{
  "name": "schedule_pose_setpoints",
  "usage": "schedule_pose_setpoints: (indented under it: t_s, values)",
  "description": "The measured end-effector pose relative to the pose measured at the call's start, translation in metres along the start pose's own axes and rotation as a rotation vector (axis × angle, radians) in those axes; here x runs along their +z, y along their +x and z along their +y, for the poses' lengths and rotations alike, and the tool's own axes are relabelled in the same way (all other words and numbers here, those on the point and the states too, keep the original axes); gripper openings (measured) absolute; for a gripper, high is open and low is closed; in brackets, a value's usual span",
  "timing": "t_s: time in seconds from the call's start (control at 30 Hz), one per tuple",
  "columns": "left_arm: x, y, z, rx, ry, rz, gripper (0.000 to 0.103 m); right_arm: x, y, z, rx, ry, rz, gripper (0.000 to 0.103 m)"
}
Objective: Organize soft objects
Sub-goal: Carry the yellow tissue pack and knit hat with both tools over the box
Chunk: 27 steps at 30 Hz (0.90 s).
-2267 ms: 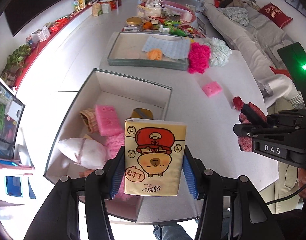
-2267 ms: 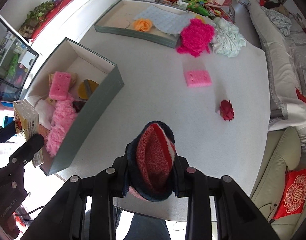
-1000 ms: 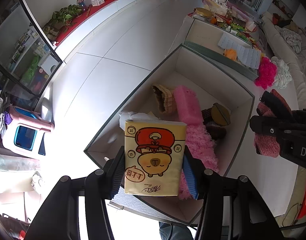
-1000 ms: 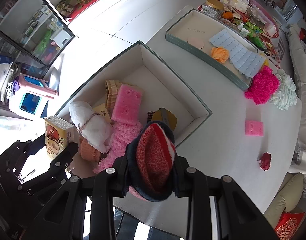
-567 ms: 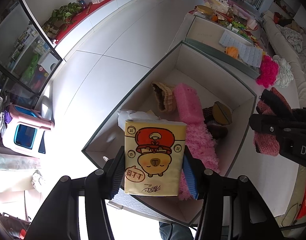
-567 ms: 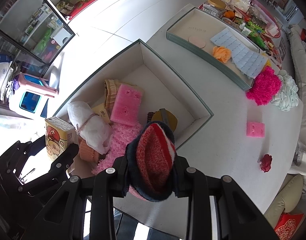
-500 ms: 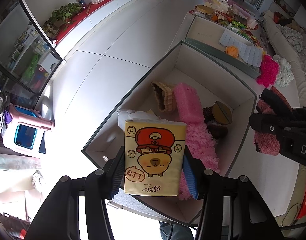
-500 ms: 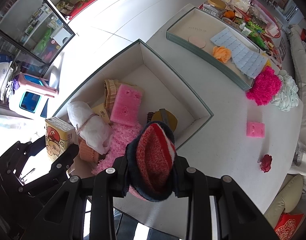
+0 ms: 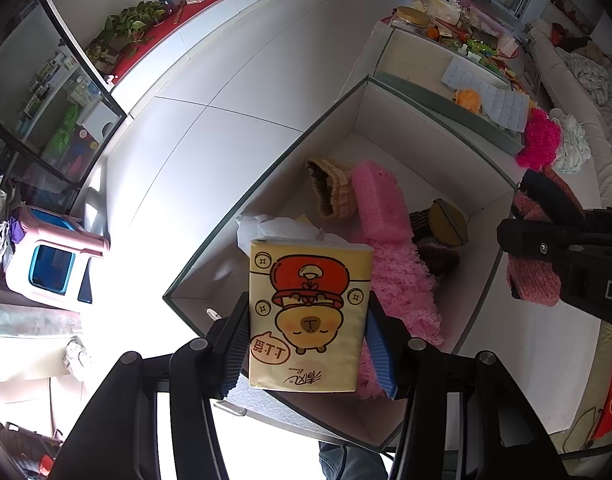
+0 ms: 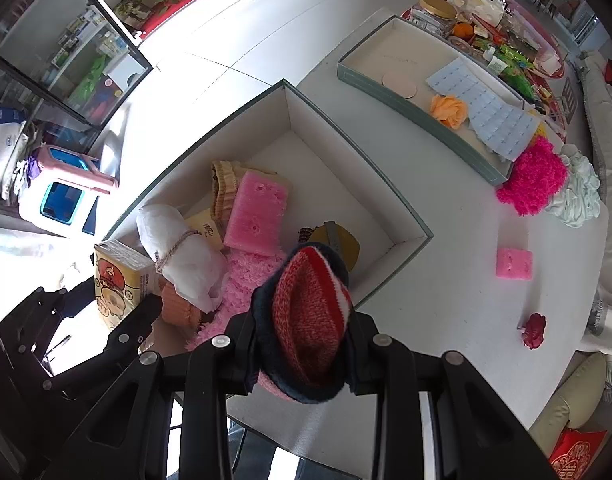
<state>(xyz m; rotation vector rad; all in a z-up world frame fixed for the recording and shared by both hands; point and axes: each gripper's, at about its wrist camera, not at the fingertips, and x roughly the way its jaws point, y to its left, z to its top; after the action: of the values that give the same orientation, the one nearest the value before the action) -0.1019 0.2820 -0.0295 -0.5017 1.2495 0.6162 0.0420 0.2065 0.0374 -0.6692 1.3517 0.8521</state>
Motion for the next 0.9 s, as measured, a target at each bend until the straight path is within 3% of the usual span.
schedule_pose_setpoints:
  t_s: [0.9]
  values:
    - [0.0,0.006,0.005,0.015,-0.018,0.022,0.054,0.011,0.007,0.008,0.007,-0.031,0.013,0.034]
